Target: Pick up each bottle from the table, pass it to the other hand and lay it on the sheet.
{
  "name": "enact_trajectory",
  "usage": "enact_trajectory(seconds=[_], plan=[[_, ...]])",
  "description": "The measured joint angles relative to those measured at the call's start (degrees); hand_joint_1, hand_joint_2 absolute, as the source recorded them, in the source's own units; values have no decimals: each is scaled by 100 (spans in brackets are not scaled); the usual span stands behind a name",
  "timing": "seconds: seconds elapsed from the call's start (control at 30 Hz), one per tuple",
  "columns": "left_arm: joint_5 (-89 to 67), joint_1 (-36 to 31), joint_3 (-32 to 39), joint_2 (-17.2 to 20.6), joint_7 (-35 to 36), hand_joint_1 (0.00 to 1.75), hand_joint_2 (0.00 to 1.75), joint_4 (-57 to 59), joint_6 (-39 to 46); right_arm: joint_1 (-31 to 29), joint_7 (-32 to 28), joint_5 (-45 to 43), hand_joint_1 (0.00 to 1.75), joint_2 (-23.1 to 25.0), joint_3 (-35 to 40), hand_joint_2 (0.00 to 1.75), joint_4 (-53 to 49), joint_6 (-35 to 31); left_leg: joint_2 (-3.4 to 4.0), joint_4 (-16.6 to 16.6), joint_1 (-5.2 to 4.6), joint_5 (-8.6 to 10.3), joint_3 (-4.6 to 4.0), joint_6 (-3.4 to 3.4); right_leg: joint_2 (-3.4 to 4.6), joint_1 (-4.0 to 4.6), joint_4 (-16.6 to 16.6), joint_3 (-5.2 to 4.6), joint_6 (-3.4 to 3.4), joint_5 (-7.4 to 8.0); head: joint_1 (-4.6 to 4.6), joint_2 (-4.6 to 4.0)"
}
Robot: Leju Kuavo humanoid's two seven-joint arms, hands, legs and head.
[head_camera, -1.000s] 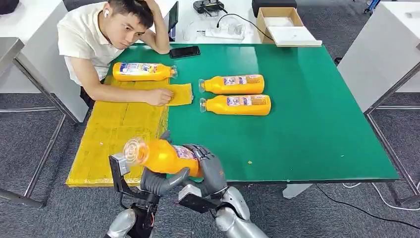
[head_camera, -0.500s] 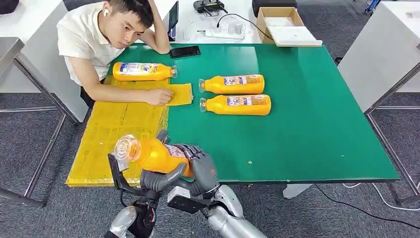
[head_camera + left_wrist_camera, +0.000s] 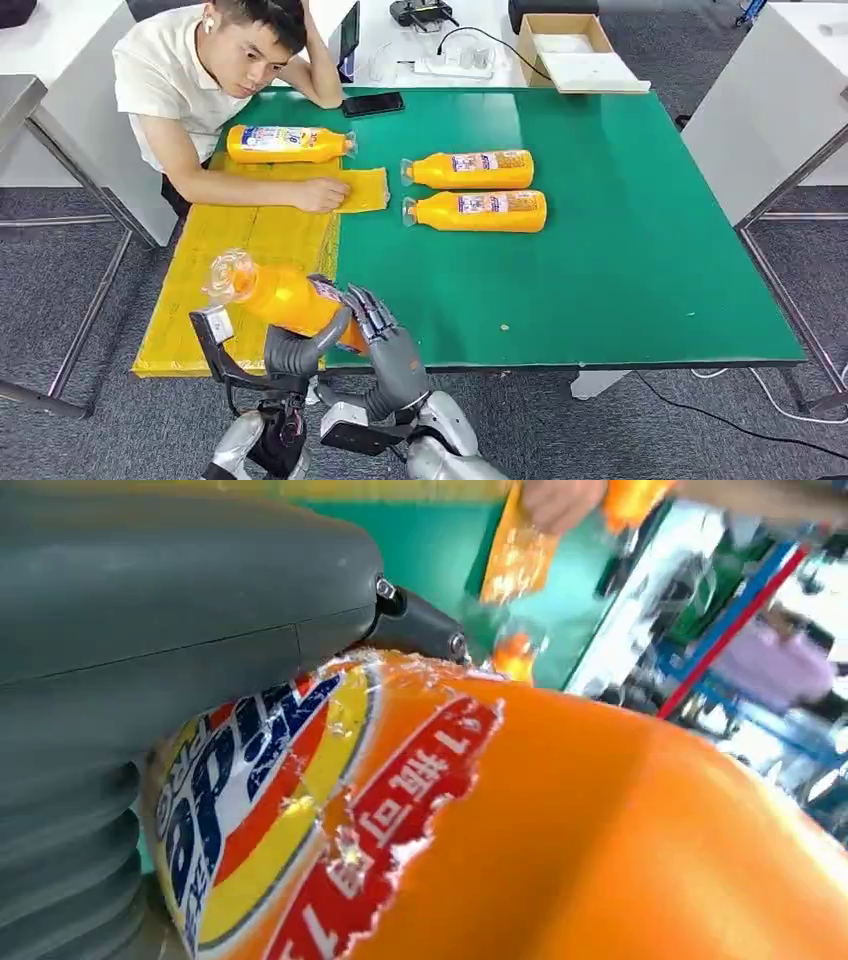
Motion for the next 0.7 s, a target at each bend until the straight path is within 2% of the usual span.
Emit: enact_trajectory(seconds=[0.17, 0.3, 0.43, 0.7], plan=[[-567, -87, 271, 6, -235, 175, 175, 2, 670, 236, -35, 11, 0, -11, 37, 0, 35, -164, -1, 0, 0, 0, -1, 0, 0, 0, 0, 0, 0, 0, 2, -2], [-863, -190, 393, 70, -310, 175, 175, 83, 846, 297, -52, 11, 0, -50, 37, 0, 37, -216, 0, 0, 0, 0, 0, 0, 0, 0, 1, 0, 0, 0, -2, -2], [-1961, -334, 402, 182, -411, 175, 175, 271, 1431, 335, -79, 81, 0, -81, 31, 0, 28, -429, -1, 0, 0, 1, 0, -1, 0, 0, 1, 1, 0, 1, 0, 0], [-2282, -476, 413, 352, -446, 175, 175, 559, 1455, 376, -81, 118, 0, -131, 31, 0, -42, -450, 0, 0, 0, 1, 0, -1, 0, 0, 1, 0, 0, 0, 0, -2]])
